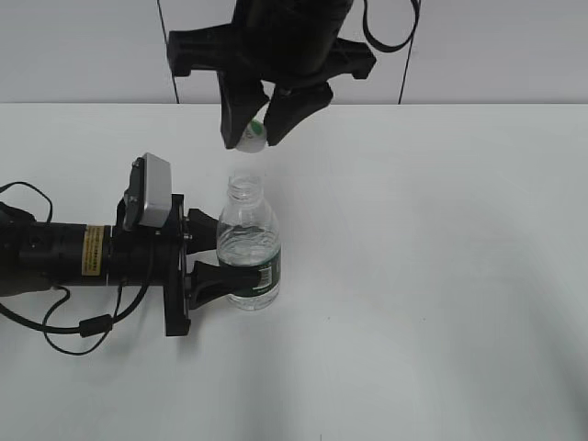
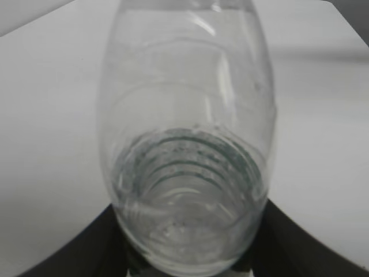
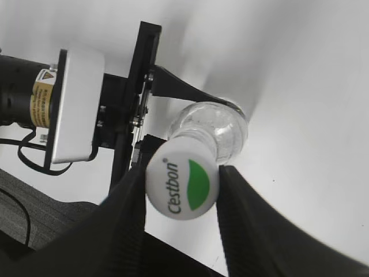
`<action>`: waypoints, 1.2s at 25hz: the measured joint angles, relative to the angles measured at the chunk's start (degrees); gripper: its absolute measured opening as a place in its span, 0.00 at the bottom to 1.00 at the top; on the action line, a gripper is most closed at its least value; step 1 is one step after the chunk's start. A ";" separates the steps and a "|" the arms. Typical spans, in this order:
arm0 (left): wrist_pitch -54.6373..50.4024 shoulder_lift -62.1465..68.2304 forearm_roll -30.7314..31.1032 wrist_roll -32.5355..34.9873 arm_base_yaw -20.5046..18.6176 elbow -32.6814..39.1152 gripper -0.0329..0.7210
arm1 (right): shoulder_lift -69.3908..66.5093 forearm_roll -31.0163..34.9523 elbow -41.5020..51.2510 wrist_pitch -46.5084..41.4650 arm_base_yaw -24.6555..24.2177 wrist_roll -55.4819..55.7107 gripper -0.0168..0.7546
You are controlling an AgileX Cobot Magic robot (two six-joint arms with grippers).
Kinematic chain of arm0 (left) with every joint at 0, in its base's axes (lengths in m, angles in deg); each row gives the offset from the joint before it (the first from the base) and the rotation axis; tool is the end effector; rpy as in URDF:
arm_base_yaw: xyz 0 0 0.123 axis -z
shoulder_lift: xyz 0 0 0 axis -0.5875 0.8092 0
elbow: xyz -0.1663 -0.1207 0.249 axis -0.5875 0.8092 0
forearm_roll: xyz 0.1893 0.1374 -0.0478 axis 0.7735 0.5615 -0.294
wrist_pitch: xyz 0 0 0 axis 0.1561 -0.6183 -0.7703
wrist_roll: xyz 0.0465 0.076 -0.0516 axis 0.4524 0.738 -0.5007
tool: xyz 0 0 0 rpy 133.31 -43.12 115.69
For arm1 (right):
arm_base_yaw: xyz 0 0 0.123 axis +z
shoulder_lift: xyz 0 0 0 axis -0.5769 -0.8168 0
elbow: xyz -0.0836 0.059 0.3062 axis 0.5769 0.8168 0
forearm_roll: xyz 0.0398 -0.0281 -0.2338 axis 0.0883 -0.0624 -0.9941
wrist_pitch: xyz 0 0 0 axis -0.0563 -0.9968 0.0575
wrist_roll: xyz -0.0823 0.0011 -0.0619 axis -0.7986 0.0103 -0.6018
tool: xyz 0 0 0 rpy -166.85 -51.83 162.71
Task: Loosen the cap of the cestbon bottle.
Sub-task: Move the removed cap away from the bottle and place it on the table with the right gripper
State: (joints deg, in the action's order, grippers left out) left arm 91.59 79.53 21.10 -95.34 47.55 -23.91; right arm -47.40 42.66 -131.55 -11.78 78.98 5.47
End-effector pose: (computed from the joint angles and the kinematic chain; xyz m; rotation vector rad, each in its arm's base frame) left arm 0.3105 -0.1571 0.1197 1.2985 1.4996 -0.9287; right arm 0.2980 0.3097 0.3353 -0.7544 2.7728 0.4737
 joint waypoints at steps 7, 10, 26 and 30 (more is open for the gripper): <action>-0.04 0.00 0.00 0.00 0.00 0.00 0.51 | 2.05 -3.11 1.28 0.00 -5.23 -1.09 0.41; -0.04 0.00 0.00 0.00 0.00 0.00 0.51 | 3.90 -3.82 3.62 0.00 -9.00 -1.14 0.41; -0.04 0.00 0.00 0.00 0.00 0.00 0.51 | 11.54 -8.44 26.61 2.59 -19.89 -2.62 0.41; -0.04 0.00 0.00 0.00 0.00 0.00 0.51 | 11.54 -7.93 34.86 13.18 -19.89 -2.36 0.41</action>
State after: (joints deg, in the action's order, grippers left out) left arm 91.55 79.53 21.10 -95.34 47.55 -23.91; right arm -35.87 34.73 -96.69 1.40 59.09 3.11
